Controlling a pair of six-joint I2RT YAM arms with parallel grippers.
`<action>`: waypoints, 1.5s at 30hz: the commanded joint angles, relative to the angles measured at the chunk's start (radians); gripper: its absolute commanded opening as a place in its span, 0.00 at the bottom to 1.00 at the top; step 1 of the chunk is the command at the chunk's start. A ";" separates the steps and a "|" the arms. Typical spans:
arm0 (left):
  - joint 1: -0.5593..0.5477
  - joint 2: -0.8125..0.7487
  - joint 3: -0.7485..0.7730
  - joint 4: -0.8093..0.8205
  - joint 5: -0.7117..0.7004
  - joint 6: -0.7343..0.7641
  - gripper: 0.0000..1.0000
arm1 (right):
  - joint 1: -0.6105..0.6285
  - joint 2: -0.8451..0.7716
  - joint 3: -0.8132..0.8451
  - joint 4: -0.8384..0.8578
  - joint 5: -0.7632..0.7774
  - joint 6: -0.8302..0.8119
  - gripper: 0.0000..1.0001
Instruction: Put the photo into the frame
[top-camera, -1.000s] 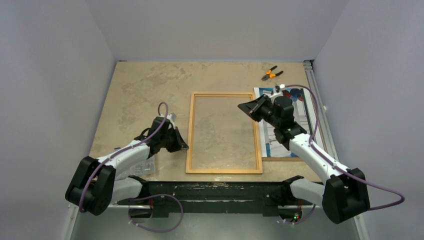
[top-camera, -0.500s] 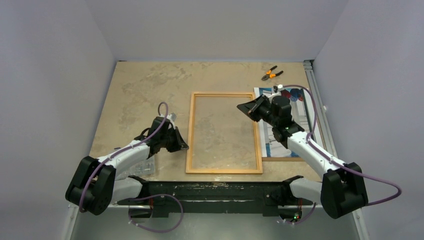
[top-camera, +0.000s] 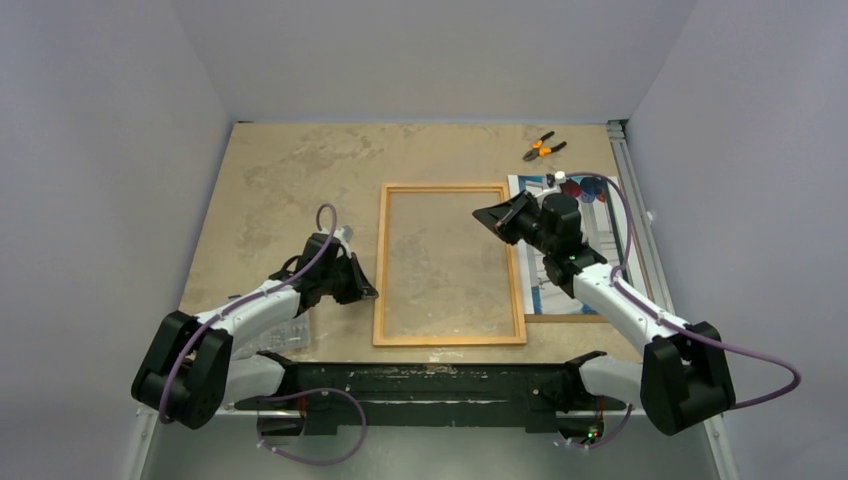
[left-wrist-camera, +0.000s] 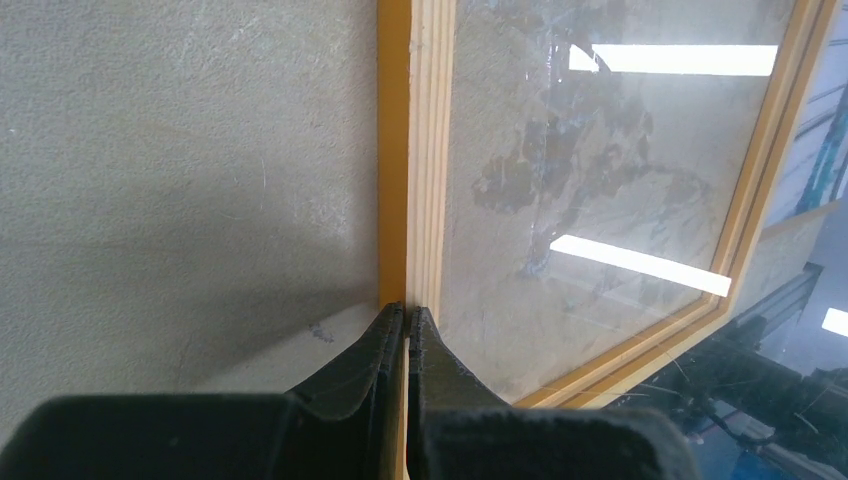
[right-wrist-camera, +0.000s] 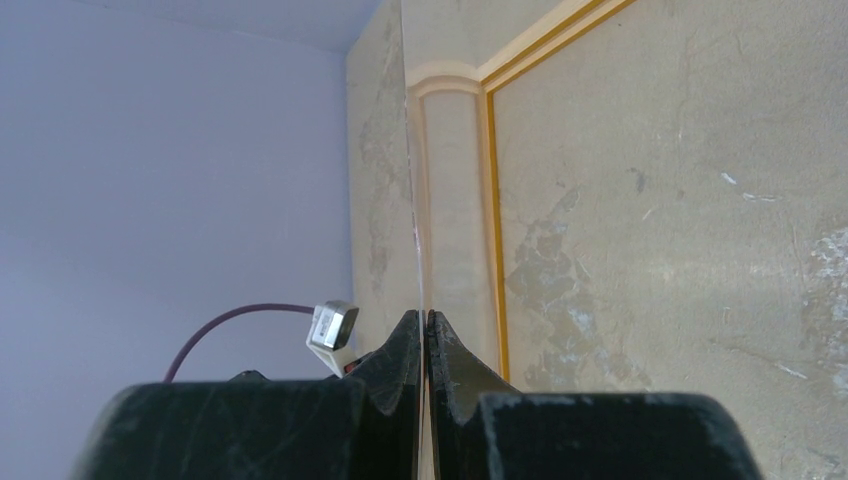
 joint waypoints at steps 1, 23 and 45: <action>0.005 0.026 -0.030 -0.033 -0.044 0.035 0.00 | 0.011 0.004 -0.013 0.056 0.001 0.014 0.00; 0.005 0.033 -0.026 -0.035 -0.042 0.037 0.00 | 0.026 -0.002 -0.064 0.049 -0.007 -0.006 0.00; 0.005 0.036 -0.025 -0.036 -0.035 0.040 0.00 | 0.024 0.076 -0.037 -0.103 0.013 -0.208 0.00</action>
